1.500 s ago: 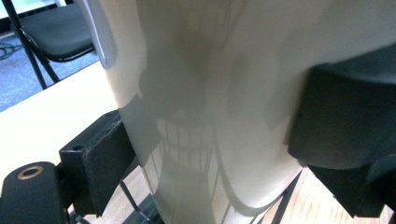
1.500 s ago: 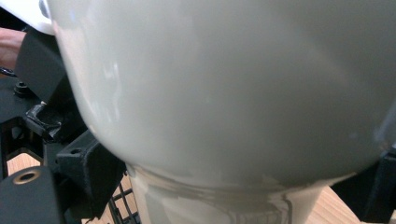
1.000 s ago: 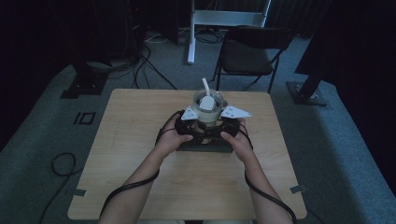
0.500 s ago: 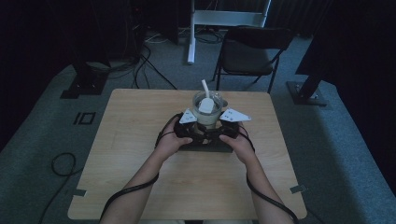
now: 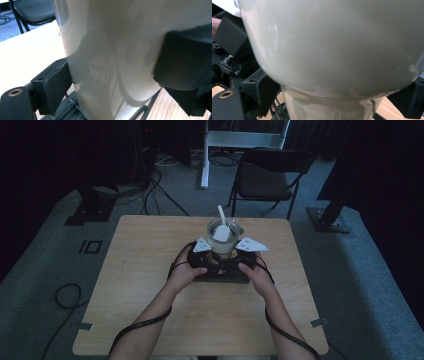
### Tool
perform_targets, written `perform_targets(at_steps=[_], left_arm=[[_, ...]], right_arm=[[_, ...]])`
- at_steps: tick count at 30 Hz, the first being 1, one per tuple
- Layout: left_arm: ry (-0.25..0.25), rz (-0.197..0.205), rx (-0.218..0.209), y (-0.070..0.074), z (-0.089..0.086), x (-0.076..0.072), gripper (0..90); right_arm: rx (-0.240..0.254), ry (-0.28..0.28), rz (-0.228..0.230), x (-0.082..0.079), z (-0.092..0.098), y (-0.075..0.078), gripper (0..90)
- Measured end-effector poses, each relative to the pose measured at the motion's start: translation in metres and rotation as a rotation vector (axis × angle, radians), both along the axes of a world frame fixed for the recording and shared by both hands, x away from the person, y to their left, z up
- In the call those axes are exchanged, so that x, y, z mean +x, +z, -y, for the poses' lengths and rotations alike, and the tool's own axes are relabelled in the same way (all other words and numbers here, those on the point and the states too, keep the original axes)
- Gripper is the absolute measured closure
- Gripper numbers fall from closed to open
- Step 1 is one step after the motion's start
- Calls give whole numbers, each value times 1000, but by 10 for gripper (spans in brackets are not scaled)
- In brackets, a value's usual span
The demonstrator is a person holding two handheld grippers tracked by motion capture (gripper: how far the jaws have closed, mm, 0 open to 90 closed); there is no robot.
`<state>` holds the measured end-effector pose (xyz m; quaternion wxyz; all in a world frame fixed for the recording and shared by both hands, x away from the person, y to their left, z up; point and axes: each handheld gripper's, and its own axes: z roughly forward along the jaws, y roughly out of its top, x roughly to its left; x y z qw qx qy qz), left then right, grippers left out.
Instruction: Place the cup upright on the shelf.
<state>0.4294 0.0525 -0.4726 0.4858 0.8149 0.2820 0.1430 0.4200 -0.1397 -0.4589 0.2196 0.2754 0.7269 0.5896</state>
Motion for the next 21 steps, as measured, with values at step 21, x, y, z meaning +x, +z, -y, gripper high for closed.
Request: perform_targets(at_steps=[21], left_arm=[[33,12,-6,0,1,-2,124]], right_arm=[[-2,-64,-7,-15,14,8,91]])
